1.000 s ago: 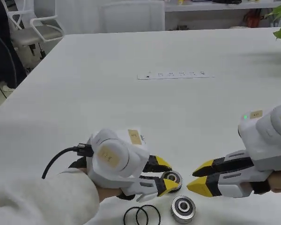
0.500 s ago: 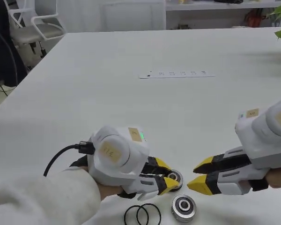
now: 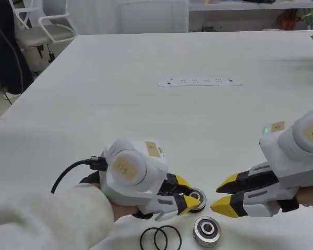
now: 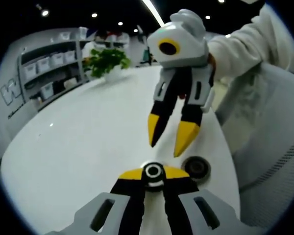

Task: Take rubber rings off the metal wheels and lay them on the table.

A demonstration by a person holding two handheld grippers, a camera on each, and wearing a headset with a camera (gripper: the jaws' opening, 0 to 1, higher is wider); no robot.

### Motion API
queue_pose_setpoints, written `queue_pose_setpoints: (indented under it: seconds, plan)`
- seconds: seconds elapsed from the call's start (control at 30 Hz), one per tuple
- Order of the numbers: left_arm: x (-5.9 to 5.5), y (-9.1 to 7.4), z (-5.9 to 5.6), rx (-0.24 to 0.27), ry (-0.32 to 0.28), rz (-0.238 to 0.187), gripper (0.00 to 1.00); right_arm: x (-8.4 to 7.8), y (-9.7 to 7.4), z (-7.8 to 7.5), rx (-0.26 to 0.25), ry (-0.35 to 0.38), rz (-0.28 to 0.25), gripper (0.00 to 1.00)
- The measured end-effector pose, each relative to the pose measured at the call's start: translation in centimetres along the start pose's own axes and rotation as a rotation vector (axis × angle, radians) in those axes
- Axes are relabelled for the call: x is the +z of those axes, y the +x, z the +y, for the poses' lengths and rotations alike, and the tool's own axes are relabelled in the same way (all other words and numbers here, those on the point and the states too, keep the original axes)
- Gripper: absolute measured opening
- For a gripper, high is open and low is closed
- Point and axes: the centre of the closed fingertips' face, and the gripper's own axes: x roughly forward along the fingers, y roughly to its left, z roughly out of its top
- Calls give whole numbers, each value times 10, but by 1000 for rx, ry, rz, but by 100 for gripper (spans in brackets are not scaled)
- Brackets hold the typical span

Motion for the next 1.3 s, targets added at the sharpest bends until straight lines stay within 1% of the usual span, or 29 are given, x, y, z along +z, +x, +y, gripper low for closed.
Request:
queue_pose_setpoints:
  seconds: [0.23,0.33,0.37,0.43,0.47,0.53,0.7,0.73,0.8,0.83,0.87,0.9,1.07,1.13,1.3]
  plan:
    - [-1,0,0,-1,-1,-3,14,-3,11,1,10,-18,11,22]
    - [-1,0,0,-1,-7,-8,14,-5,16,2,11,-10,1,23]
    - [-1,0,0,-1,-7,-9,14,-4,18,1,-1,-20,-6,22]
    - [-1,0,0,-1,-9,-11,14,-4,20,2,-6,-26,-8,22]
    - [-2,1,0,-1,-11,-12,14,-2,21,1,-9,-26,-20,22]
    - [-2,1,0,-1,-11,-14,14,-2,22,2,-1,-20,-23,21]
    - [-1,1,1,-2,-9,-16,14,1,26,3,1,-15,-45,25]
    - [-1,2,1,-2,-8,-16,14,2,27,3,-2,-21,-47,25]
    - [-1,2,1,-1,-6,-17,14,5,28,5,-8,-42,-67,25]
    - [-1,3,2,-1,-6,-17,14,5,29,5,-12,-50,-67,25]
    - [-1,3,2,0,-5,-17,14,5,29,4,-24,-68,-62,25]
    - [-1,3,2,2,-5,-17,14,5,29,4,-24,-84,-62,24]
    - [-1,3,3,4,-6,-18,14,2,26,3,-16,-81,-53,22]
    - [-1,3,3,5,-8,-18,14,2,25,3,-12,-92,-52,20]
    - [-1,4,3,7,-10,-19,14,1,24,3,-9,-94,-47,19]
